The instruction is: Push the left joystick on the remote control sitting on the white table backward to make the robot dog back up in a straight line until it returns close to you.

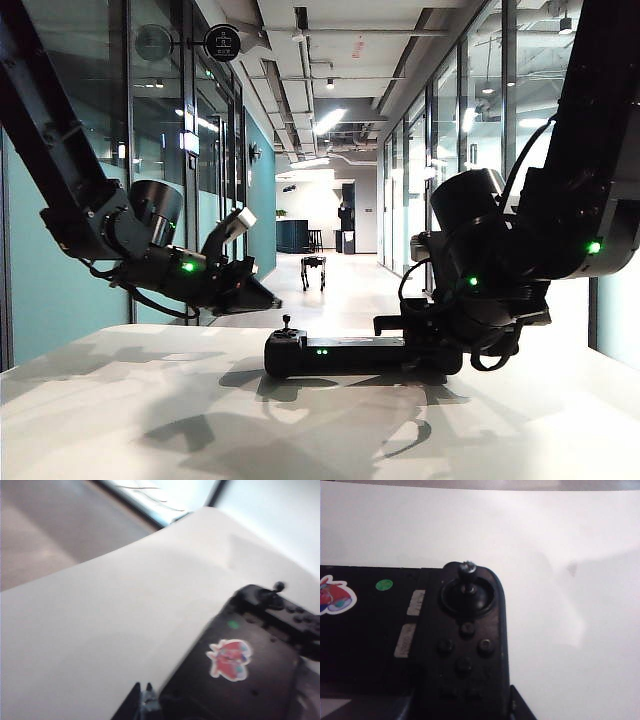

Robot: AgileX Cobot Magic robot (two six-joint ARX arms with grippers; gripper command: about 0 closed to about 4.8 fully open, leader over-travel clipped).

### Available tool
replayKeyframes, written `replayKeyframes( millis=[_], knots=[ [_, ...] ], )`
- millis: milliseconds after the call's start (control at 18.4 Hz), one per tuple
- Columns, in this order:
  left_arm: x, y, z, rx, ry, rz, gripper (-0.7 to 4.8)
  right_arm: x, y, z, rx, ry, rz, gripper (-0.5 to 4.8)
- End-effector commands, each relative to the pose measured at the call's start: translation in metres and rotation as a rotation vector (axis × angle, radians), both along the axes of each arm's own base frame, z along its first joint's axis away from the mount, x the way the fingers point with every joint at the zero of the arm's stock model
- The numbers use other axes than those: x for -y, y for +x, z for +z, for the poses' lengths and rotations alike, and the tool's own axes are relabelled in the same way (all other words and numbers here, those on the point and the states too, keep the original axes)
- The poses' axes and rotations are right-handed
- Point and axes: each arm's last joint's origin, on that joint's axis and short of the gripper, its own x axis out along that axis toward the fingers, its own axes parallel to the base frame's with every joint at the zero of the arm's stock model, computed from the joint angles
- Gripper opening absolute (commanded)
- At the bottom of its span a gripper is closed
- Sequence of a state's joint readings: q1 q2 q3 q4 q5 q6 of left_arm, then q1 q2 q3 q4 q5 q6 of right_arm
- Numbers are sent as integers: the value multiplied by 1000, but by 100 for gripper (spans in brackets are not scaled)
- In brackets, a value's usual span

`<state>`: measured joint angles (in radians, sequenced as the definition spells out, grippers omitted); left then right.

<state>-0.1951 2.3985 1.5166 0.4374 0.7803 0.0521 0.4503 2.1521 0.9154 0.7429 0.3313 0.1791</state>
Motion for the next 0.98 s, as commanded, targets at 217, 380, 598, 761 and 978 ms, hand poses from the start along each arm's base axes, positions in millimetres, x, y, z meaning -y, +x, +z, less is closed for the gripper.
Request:
replayKeyframes(
  millis=[217, 380, 598, 761, 978],
  knots=[
    [9, 2, -1, 43, 21, -57, -6, -1, 2, 5, 30, 25, -15, 201],
    [16, 2, -5, 46, 35, -70, -6, -1, 2, 5, 30, 27, -14, 201],
    [20, 1, -9, 43, 57, -100, -6, -1, 2, 5, 29, 29, -15, 201],
    [20, -1, -12, 50, 84, -133, -6, -1, 2, 5, 29, 29, -15, 201],
    [20, -1, -12, 70, 86, -155, -6, -1, 2, 5, 29, 29, -15, 201]
  ],
)
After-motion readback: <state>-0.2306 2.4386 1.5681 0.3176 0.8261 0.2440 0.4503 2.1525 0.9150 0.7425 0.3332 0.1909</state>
